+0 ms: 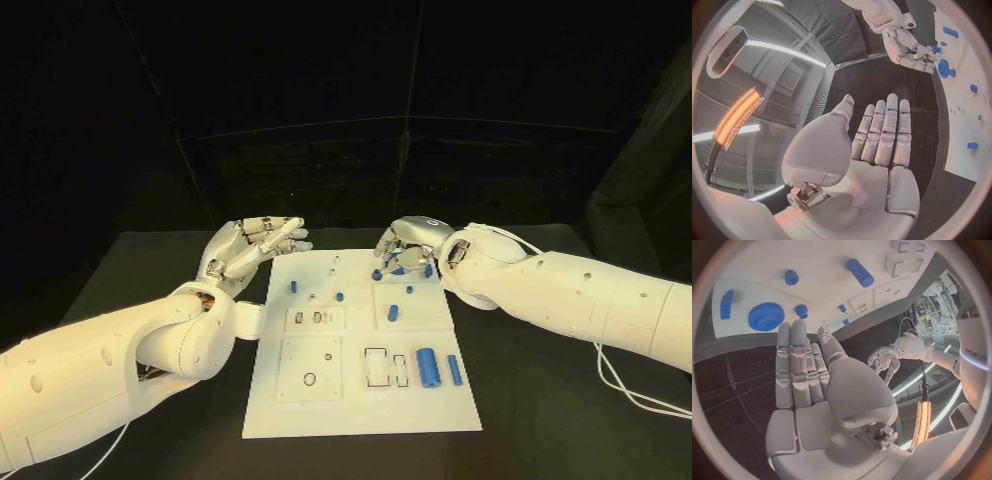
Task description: Assemble the parts on the task board
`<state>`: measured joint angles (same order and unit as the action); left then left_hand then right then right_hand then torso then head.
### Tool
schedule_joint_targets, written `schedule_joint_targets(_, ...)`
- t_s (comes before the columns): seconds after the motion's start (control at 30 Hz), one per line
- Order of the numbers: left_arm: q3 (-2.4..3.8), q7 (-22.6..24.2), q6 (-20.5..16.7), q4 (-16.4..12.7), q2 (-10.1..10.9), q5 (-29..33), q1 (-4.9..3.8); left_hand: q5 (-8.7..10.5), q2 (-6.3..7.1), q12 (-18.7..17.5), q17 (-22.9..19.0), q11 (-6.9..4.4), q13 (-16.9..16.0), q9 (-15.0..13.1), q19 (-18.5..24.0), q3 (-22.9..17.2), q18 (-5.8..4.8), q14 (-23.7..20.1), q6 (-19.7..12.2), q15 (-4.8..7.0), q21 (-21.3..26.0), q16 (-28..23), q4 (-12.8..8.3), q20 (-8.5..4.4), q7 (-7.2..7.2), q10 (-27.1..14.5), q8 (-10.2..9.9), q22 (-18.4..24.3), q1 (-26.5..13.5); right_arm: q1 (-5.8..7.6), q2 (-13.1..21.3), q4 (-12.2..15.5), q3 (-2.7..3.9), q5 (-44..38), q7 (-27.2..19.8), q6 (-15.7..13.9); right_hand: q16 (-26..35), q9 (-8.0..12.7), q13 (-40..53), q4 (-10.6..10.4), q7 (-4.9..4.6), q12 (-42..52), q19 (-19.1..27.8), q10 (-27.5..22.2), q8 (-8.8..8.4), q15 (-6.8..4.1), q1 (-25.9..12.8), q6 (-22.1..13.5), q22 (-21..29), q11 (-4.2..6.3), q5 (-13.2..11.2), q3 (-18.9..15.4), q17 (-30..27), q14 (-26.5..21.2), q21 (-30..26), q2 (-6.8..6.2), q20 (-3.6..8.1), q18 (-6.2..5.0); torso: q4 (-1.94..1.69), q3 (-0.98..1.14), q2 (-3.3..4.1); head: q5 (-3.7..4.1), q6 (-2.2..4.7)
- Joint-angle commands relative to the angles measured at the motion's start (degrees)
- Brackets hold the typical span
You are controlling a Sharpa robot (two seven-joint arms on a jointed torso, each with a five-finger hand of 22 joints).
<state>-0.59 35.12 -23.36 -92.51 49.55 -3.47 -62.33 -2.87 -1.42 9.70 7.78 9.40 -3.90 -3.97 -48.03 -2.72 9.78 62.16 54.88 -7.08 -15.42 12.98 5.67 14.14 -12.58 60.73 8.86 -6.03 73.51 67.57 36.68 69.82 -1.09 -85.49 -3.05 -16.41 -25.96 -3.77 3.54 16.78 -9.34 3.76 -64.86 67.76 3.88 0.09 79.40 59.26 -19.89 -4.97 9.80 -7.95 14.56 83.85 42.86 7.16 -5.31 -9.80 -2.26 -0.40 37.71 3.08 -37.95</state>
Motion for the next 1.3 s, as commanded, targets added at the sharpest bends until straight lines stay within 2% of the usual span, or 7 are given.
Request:
schedule_joint_targets(0.03, 0.03, -0.61, 2.29, -0.32, 0.20, -0.96, -0.10, -0.04, -0.31, -0.36, 0.09, 0.00, 0.10, 0.12, -0.49, 0.07, 0.88, 0.52, 0.39, -0.01, 0.37, -0.47, -0.39, -0.18, -0.06, 0.31, -0.31, 0.15, 0.18, 0.32, -0.39, -0.29, 0.07, -7.00, 3.61, 3.57, -4.02, 0.02, 0.07, -0.15, 0.12, -0.18, 0.12, -0.81, -0.23, -0.35, -0.12, -0.28, -1.65, -0.14, -0.17, -0.50, 2.64, 2.37, 2.76, -0.02, -0.08, -0.60, -0.53, -0.13, 1.05, 0.26, 0.03)
schedule_joint_targets(0.3, 0.02, -0.82, 2.49, -0.72, 0.56, -0.97, -0.11, -0.04, -0.38, -0.70, 0.07, 0.02, 0.13, 0.18, -0.63, 0.18, 0.87, 0.54, 0.44, -0.04, 0.57, -0.80, -0.53, -0.17, -0.06, 0.35, -0.55, 0.33, 0.06, 0.55, -1.02, -0.46, 0.08, -8.17, 4.55, 5.55, -16.31, 0.01, 0.08, -0.19, 0.20, -0.16, 1.47, -1.70, -0.19, -0.23, -0.32, -0.81, -6.43, -0.30, -0.10, -0.83, 10.97, 1.57, 10.51, 0.69, -0.36, -0.69, -0.75, -0.26, 1.82, 0.57, -0.06)
schedule_joint_targets(0.47, 0.02, -0.95, 2.69, -1.12, 0.76, -0.96, -0.11, -0.03, -0.40, -0.85, 0.05, 0.04, 0.14, 0.20, -0.68, 0.22, 0.86, 0.53, 0.44, -0.06, 0.66, -0.95, -0.60, -0.16, -0.07, 0.36, -0.67, 0.42, 0.02, 0.74, -1.32, -0.78, 0.08, -8.42, 4.93, 5.96, -22.55, 0.01, 0.08, -0.12, 0.14, -0.15, 2.38, -1.91, -0.22, -0.06, -0.38, -0.85, -8.30, -0.41, -0.01, -0.79, 17.00, 1.07, 13.19, 1.04, -0.62, -0.63, -0.96, -0.36, 2.25, 0.74, -0.27)
schedule_joint_targets(0.73, 0.03, -1.16, 2.88, -1.43, 0.94, -0.96, -0.13, -0.03, -0.47, -1.17, 0.03, 0.10, 0.16, 0.23, -0.76, 0.35, 0.85, 0.53, 0.46, -0.11, 0.86, -1.26, -0.67, -0.13, -0.14, 0.38, -0.90, 0.59, -0.16, 0.95, -1.62, -0.91, 0.08, -8.52, 5.20, 6.85, -32.78, -0.01, 0.05, -0.16, 0.03, -0.17, -1.11, -1.47, -0.15, 0.03, -0.87, -0.40, -19.19, -0.43, 0.11, -0.01, 27.81, 1.75, 21.24, 2.53, -0.79, 0.83, -1.30, -0.49, 2.82, 1.08, -0.53)
schedule_joint_targets(1.07, 0.03, -1.40, 2.91, -1.62, 1.13, -0.96, -0.17, -0.03, -0.53, -1.55, 0.00, 0.19, 0.16, 0.25, -0.84, 0.51, 0.85, 0.52, 0.46, -0.18, 1.11, -1.63, -0.80, -0.09, -0.27, 0.36, -1.18, 0.80, -0.32, 0.99, -2.08, -1.07, 0.08, -8.53, 5.28, 8.88, -38.33, -0.11, 0.06, -0.12, 0.51, -0.09, -2.72, -0.26, 0.09, -0.22, -1.33, 1.40, -25.23, 0.04, -0.58, 2.17, 33.40, 1.67, 25.80, 5.15, -0.68, 1.62, -1.50, -0.50, 3.37, 1.28, -0.56)
schedule_joint_targets(1.3, 0.03, -1.55, 2.92, -1.49, 1.15, -0.96, -0.17, -0.03, -0.54, -1.77, -0.03, 0.27, 0.17, 0.26, -0.89, 0.60, 0.84, 0.49, 0.42, -0.23, 1.24, -1.86, -0.90, -0.05, -0.37, 0.32, -1.35, 0.92, -0.39, 1.00, -2.18, -1.15, 0.08, -8.53, 5.27, 9.34, -40.82, -0.21, 0.07, -0.16, 0.82, -0.12, -2.95, 1.33, 0.20, -0.47, -1.03, 3.03, -27.68, 0.39, -0.85, 4.74, 35.59, 1.41, 27.88, 5.80, -0.43, 1.90, -1.46, -0.43, 3.45, 1.20, -0.82)
